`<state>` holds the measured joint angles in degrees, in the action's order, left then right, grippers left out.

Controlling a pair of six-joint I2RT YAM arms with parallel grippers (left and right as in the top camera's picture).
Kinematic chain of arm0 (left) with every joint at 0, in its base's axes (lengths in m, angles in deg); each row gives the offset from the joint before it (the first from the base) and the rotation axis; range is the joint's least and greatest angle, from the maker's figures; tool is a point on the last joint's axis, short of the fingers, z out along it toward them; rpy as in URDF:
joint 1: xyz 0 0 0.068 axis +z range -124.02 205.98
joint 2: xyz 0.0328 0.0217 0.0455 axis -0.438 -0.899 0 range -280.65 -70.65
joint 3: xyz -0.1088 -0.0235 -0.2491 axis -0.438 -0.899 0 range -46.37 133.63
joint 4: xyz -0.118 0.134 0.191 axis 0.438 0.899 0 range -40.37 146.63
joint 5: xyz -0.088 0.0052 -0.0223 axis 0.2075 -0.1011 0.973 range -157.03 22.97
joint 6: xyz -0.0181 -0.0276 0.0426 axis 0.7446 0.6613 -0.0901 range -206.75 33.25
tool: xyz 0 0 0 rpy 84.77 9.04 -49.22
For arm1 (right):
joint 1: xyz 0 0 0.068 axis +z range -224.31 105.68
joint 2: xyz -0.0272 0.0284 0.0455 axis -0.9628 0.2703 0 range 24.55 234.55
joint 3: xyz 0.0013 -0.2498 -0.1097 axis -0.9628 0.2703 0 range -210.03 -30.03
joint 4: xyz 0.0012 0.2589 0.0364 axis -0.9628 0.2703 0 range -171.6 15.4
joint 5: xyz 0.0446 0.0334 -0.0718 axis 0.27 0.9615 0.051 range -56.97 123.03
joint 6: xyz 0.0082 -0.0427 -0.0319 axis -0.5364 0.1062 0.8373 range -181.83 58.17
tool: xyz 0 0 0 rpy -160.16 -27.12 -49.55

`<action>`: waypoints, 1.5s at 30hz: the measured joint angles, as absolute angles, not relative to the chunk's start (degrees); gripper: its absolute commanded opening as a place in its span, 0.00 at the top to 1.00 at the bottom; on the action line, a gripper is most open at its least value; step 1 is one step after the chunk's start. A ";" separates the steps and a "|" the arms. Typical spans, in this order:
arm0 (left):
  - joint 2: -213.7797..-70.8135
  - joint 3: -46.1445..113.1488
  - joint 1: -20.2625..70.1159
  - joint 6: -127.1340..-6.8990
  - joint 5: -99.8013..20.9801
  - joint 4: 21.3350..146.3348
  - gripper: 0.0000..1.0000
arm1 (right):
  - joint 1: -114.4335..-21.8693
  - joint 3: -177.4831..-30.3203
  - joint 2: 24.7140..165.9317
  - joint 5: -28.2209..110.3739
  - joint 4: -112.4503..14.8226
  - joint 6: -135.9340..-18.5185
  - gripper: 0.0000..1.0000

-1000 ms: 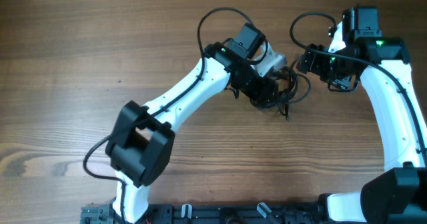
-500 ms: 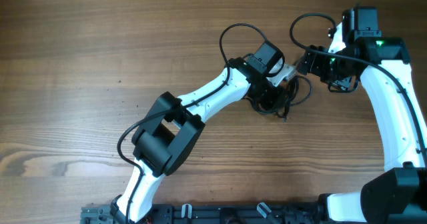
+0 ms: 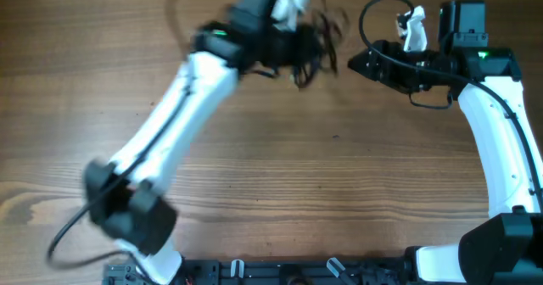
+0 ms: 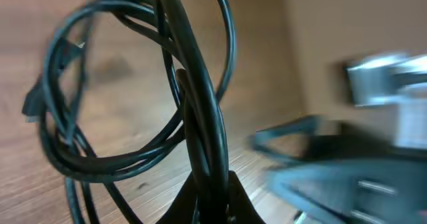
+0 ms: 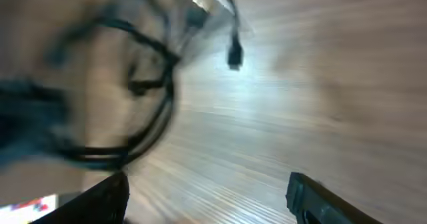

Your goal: Untangle cables

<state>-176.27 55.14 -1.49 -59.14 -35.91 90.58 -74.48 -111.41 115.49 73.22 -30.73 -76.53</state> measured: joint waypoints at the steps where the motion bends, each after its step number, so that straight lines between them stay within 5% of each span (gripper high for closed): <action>1: -173.34 55.88 0.15 -58.09 -34.25 90.58 0.96 | -74.46 -111.41 115.49 75.91 -32.10 -76.24 0.23; 14: -172.03 56.21 1.33 -54.66 -25.75 91.61 0.96 | -72.45 -111.39 115.49 85.39 -46.57 -83.15 0.30; 18: -172.03 56.21 1.35 -54.63 -24.70 91.45 0.96 | -66.63 -111.41 115.49 73.98 -48.26 -90.38 0.50; 23: -172.12 56.08 1.35 -54.48 -22.10 91.41 0.96 | -62.00 -111.89 117.26 63.14 -47.71 -99.00 0.90; 25: -172.58 55.45 2.16 -54.48 -21.99 91.54 0.96 | -61.71 -112.33 118.57 62.84 -46.18 -100.74 0.96; 31: -173.10 54.79 9.20 -55.09 -17.88 94.45 0.96 | -65.01 -114.67 119.20 69.94 -40.04 -97.44 0.96; 36: -168.82 55.42 28.52 -58.70 -21.60 103.87 0.96 | -81.56 -111.69 122.31 62.38 -29.46 -82.49 0.96; 42: -167.86 55.64 25.00 -68.12 -26.49 112.87 0.96 | -76.56 -111.52 122.37 68.34 -25.74 -71.94 0.95; 44: -167.86 55.64 22.93 -70.11 -28.29 113.31 0.96 | -72.95 -111.52 122.37 67.03 -24.56 -74.19 0.82; 45: -167.86 55.64 22.10 -70.66 -29.60 113.51 0.96 | -71.03 -111.52 122.37 65.13 -24.08 -76.22 0.57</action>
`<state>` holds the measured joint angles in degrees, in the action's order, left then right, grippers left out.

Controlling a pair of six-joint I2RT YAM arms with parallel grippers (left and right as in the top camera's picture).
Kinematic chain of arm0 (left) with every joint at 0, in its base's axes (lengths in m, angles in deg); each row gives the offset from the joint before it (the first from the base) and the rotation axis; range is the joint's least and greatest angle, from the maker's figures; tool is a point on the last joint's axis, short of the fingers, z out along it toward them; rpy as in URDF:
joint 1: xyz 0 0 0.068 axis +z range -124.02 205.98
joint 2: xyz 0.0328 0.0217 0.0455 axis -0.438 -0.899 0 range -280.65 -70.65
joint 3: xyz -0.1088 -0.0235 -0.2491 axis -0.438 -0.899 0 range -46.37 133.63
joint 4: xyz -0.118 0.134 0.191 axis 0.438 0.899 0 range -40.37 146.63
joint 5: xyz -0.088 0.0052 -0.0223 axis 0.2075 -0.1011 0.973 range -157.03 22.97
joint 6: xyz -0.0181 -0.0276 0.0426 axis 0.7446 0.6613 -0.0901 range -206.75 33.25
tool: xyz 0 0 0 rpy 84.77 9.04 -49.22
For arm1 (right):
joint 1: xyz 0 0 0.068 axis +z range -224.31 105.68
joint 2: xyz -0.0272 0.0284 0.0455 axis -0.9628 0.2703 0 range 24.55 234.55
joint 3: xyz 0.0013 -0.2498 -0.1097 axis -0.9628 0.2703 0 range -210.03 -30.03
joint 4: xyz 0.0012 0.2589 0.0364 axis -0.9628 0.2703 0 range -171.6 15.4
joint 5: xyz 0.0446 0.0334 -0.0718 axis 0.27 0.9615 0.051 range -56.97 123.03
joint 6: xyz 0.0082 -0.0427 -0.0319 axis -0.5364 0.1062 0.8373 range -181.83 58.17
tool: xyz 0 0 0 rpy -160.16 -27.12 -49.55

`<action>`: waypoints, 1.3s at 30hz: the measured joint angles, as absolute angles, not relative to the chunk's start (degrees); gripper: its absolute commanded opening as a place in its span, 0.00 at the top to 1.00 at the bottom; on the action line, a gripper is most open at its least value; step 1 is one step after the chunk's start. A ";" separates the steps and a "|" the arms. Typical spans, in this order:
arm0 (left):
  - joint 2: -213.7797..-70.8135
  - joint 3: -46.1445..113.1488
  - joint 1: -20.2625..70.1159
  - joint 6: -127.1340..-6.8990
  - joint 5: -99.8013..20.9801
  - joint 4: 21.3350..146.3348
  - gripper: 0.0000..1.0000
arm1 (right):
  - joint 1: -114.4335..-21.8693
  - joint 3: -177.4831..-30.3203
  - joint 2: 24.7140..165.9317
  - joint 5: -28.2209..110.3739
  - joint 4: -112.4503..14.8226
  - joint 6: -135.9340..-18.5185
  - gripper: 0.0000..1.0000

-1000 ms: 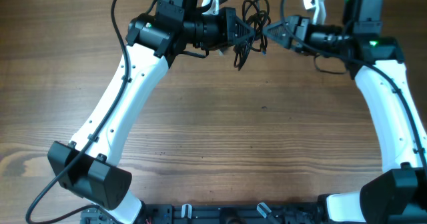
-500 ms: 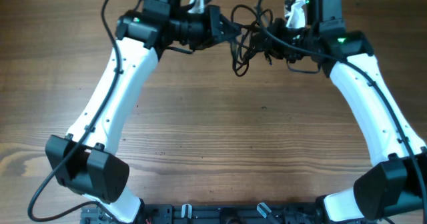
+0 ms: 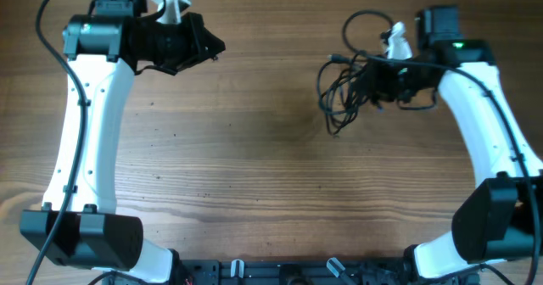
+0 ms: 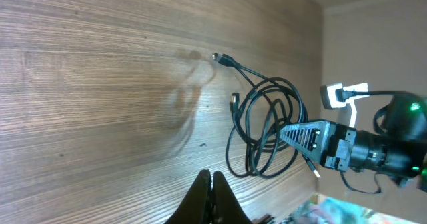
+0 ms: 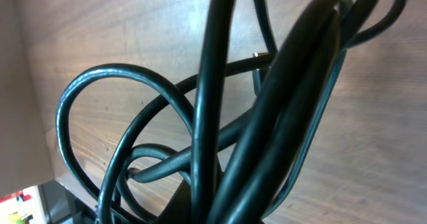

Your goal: Untangle cables

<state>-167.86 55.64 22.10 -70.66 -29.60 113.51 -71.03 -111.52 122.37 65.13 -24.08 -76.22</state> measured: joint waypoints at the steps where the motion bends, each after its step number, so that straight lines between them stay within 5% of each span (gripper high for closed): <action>1: -167.86 55.64 21.57 -71.05 -30.65 113.53 0.96 | -68.75 -111.52 122.37 62.31 -23.75 -78.67 0.30; 2: -167.86 55.64 21.07 -71.31 -32.29 113.55 0.96 | -66.76 -111.52 122.37 60.26 -23.82 -80.37 0.09; 3: -167.86 55.64 20.81 -71.49 -33.07 113.55 0.96 | -64.99 -111.52 122.37 58.31 -23.82 -81.25 0.03; 7: -167.86 55.64 20.68 -71.66 -34.71 113.53 0.96 | -61.28 -111.61 122.37 53.90 -24.26 -83.06 0.03; 14: -168.16 55.07 15.56 -71.68 -35.72 111.39 0.93 | -70.52 -113.81 121.74 52.21 -24.61 -83.54 0.03; 21: -179.49 53.33 0.35 -72.43 -35.76 106.53 0.67 | -75.66 -113.84 121.72 51.38 -23.80 -81.03 0.03; 33: -191.73 53.30 -8.28 -65.37 -40.77 95.19 0.65 | -75.66 -113.86 121.72 51.34 -23.73 -79.52 0.03; 39: -195.46 53.30 -9.62 -60.25 -49.20 92.85 0.75 | -75.66 -113.86 121.72 51.34 -22.86 -79.24 0.03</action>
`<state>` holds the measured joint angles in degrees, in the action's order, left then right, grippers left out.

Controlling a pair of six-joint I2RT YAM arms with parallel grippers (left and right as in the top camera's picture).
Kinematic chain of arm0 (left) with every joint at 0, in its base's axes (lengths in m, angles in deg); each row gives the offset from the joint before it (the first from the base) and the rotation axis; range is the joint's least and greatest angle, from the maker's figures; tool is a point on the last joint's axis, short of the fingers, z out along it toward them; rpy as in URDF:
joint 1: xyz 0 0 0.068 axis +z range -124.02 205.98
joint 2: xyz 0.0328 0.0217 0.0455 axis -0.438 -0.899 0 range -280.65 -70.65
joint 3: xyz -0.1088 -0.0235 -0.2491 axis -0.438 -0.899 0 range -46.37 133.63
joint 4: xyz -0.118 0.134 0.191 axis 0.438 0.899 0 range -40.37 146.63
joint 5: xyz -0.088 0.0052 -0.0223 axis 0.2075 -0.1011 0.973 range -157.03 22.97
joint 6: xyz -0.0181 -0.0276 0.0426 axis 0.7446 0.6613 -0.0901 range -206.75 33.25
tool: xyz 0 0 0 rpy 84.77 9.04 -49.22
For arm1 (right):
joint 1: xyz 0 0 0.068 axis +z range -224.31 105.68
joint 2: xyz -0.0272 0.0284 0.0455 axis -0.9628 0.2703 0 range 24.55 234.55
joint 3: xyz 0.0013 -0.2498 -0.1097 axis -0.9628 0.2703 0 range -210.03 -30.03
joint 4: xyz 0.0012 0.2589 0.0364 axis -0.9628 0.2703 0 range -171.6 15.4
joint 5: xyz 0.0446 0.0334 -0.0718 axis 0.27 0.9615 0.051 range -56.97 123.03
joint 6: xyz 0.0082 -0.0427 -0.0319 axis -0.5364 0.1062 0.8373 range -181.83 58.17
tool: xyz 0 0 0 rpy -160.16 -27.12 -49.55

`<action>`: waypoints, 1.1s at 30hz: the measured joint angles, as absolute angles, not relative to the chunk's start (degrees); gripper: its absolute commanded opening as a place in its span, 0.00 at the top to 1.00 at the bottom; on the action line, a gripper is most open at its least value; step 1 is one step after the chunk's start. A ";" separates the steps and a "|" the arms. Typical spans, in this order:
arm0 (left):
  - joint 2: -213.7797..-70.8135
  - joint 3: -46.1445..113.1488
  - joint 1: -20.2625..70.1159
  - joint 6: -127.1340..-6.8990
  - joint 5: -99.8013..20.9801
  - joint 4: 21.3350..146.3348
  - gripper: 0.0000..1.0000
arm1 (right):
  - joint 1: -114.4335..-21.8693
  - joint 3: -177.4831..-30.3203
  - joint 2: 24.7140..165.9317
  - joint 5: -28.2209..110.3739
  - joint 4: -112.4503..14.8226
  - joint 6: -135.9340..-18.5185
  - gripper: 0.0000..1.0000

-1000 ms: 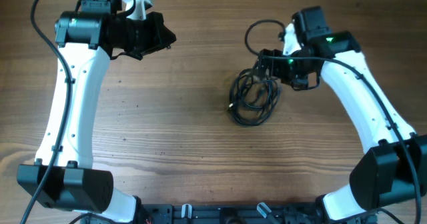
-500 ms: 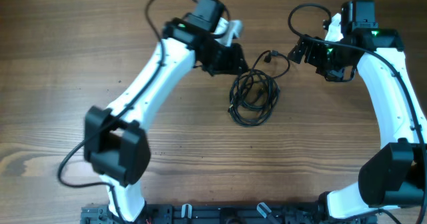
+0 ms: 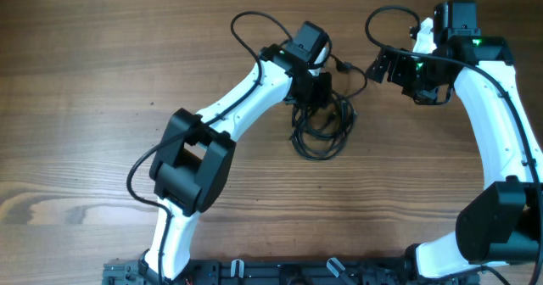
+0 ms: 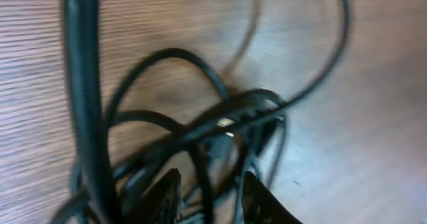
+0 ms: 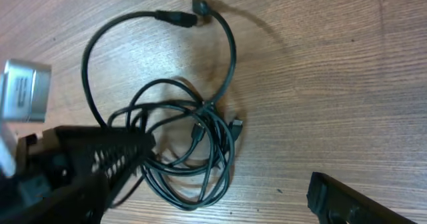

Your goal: Untangle cables

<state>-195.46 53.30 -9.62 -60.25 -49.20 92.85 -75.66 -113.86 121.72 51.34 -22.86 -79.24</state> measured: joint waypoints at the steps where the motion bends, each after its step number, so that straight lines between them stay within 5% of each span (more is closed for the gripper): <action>1: -195.59 53.30 -9.60 -59.64 -50.38 92.87 0.79 | -75.66 -113.86 121.72 51.34 -22.84 -78.95 0.03; 7: -195.59 53.30 -9.60 -58.31 -56.79 95.21 0.81 | -75.66 -113.86 121.72 51.34 -22.51 -77.99 0.03; 10: -195.59 53.30 -9.60 -58.42 -58.23 97.20 0.96 | -75.66 -113.86 121.72 51.32 -22.44 -77.99 0.03; 14: -195.59 53.30 -9.71 -61.15 -57.62 98.66 0.96 | -75.66 -113.86 121.72 51.34 -22.44 -77.97 0.03; 33: -180.49 60.74 5.92 -60.36 -9.31 95.63 0.96 | -74.41 -113.86 121.72 78.40 -28.41 -63.63 0.13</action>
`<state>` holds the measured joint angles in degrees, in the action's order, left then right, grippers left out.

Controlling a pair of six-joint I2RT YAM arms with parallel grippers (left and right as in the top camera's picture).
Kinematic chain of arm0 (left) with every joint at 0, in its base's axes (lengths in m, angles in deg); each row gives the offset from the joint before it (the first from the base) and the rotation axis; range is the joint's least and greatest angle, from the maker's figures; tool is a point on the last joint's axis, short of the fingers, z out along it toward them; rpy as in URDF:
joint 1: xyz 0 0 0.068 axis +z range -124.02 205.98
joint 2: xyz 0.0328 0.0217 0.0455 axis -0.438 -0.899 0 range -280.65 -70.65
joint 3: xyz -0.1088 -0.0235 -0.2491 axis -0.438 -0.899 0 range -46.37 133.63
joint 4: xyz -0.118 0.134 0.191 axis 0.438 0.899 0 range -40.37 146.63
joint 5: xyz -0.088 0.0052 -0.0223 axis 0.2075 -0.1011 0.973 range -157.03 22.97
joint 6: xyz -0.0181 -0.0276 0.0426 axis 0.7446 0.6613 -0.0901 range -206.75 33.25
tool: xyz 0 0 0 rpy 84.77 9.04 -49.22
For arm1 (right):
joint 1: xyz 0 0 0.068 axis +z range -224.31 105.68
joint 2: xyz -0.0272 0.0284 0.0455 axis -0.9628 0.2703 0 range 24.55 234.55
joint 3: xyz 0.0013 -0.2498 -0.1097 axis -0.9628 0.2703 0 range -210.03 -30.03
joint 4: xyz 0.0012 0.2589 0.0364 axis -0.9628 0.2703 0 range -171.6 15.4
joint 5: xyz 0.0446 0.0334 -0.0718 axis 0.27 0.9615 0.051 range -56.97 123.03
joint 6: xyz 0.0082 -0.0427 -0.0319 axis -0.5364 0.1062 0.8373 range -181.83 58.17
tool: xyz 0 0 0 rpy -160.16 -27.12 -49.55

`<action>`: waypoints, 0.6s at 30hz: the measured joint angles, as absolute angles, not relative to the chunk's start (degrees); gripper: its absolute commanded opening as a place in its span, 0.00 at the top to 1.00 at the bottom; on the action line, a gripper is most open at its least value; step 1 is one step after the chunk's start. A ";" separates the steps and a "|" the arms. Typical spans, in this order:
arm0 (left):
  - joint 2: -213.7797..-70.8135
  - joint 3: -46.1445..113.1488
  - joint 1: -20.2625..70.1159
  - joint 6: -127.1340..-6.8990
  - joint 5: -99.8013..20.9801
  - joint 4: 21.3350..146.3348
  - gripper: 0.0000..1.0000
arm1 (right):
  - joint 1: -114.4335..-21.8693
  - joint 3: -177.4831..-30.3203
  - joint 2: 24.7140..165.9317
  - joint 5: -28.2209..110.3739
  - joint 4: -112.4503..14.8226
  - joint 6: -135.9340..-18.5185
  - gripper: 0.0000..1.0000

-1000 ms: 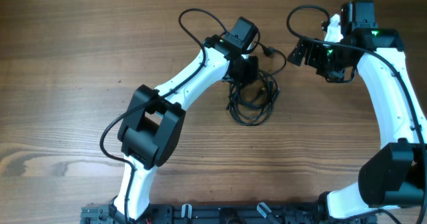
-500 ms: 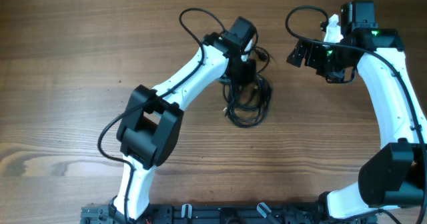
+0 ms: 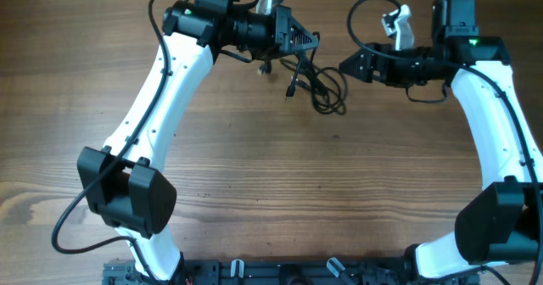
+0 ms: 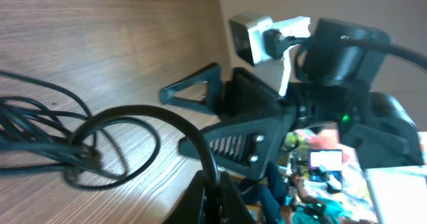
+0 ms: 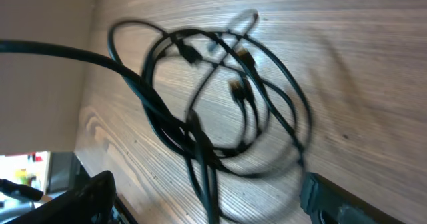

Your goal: Untangle cables

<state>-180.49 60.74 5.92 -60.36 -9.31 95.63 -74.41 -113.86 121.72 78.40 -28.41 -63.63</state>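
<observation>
A tangle of thin black cables (image 3: 320, 86) lies on the wooden table near its far edge, one plug end (image 3: 290, 92) sticking out to the left. My left gripper (image 3: 310, 39) hovers just above and left of it, shut on one black cable (image 4: 167, 114) that arcs down into the bundle (image 4: 40, 141). In its own view the left gripper (image 4: 213, 194) pinches that strand. My right gripper (image 3: 346, 64) faces the tangle from the right, open and holding nothing. In its own view the right gripper (image 5: 207, 187) looks onto the loops (image 5: 220, 97).
The table's far edge runs close behind both grippers. The right arm's own wiring loop (image 3: 366, 13) curls above its wrist. The arm bases (image 3: 297, 272) sit at the front edge. The left arm (image 3: 144, 107) crosses the left half of the table.
My left gripper was open, down on the tangle; now it is shut on one cable, higher and nearer the far edge. The tangle looks looser. My right gripper has shifted slightly left, still open.
First my left gripper held the tangle near the far edge with the right one open beside it. Then the right gripper held the tangle and the left was far off, shut on nothing. Later the tangle lay on the table under my open left gripper, which now grips one cable.
</observation>
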 measured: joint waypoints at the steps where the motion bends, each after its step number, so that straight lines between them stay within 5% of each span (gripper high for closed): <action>1: -180.49 60.74 6.23 -59.99 -8.16 95.45 0.96 | -73.45 -113.86 121.72 78.75 -29.00 -63.41 0.14; 10: -180.49 60.74 6.45 -59.20 -7.89 96.96 0.96 | -69.52 -113.86 121.72 73.20 -29.83 -67.17 0.17; 18: -180.54 55.05 -3.39 -59.22 -37.12 102.07 0.96 | -69.52 -113.86 121.72 69.92 -29.85 -69.38 0.13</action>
<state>-180.54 55.05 -3.39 -59.22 -37.12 102.07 -69.52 -113.86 121.72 69.92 -29.85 -69.38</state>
